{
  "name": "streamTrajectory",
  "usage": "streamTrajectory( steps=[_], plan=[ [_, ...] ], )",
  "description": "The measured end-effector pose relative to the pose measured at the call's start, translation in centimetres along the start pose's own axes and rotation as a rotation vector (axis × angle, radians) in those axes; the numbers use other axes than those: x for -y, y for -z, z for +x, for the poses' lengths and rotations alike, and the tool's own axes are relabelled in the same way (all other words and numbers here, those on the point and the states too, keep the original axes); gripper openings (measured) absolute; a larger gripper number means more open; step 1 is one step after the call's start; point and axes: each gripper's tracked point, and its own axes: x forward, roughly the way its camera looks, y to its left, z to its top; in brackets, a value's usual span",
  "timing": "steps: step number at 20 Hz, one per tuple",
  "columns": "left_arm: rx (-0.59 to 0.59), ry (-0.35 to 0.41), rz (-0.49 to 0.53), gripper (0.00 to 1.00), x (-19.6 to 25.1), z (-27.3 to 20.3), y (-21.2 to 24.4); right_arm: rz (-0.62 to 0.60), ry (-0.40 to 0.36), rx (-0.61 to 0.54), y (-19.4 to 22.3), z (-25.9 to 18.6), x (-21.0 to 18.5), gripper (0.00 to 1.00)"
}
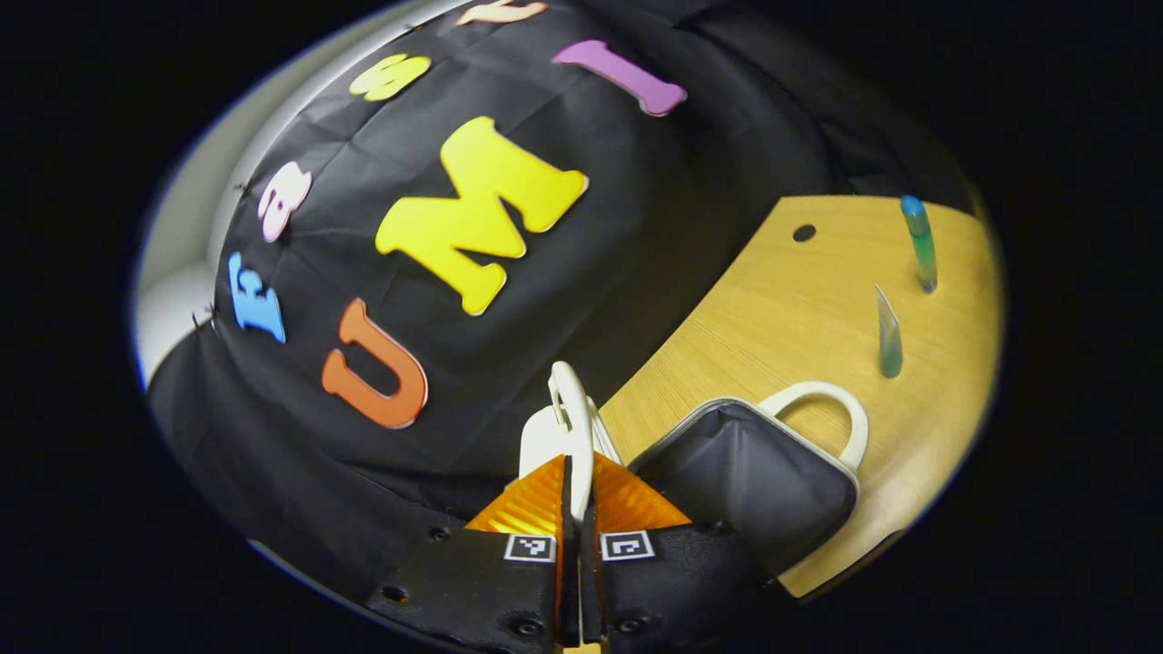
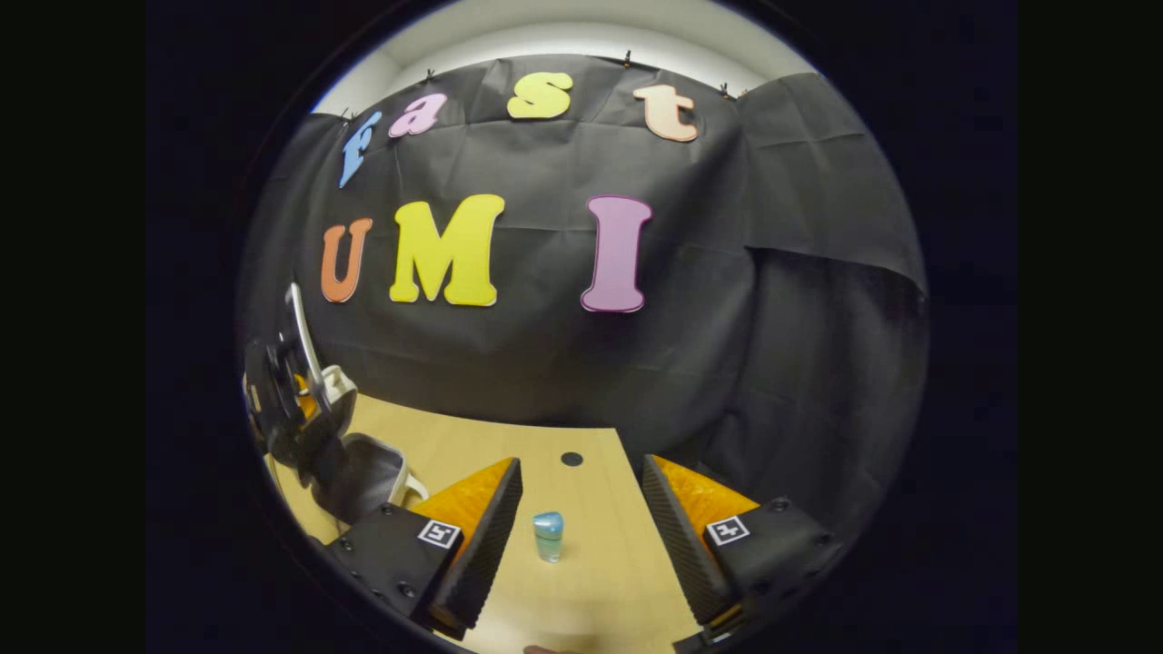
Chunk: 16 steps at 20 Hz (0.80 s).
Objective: First open the suitcase, pack the skin care products into it, and then close the suitcase.
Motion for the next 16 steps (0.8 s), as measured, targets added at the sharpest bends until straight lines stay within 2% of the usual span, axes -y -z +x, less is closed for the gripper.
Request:
streamTrajectory(
  steps=[4,6,9,16],
  plan=[
    [0.006,0.012,-0.171,0.04,-6.1,0.7,3.4,-0.020,0.006,-0.039,1.1,1.0,-3.0,0.80],
    [0.044,0.041,-0.210,0.04,-8.2,1.4,5.2,-0.013,0.007,-0.055,1.4,0.9,-4.2,0.78],
    [0.088,0.079,-0.212,0.04,-10.1,2.6,7.4,-0.038,0.019,-0.071,2.0,0.7,-5.4,0.80],
    [-0.025,0.018,-0.220,0.04,-14.6,6.0,15.0,-0.055,0.054,-0.113,3.4,-0.4,-6.9,0.79]
  ],
)
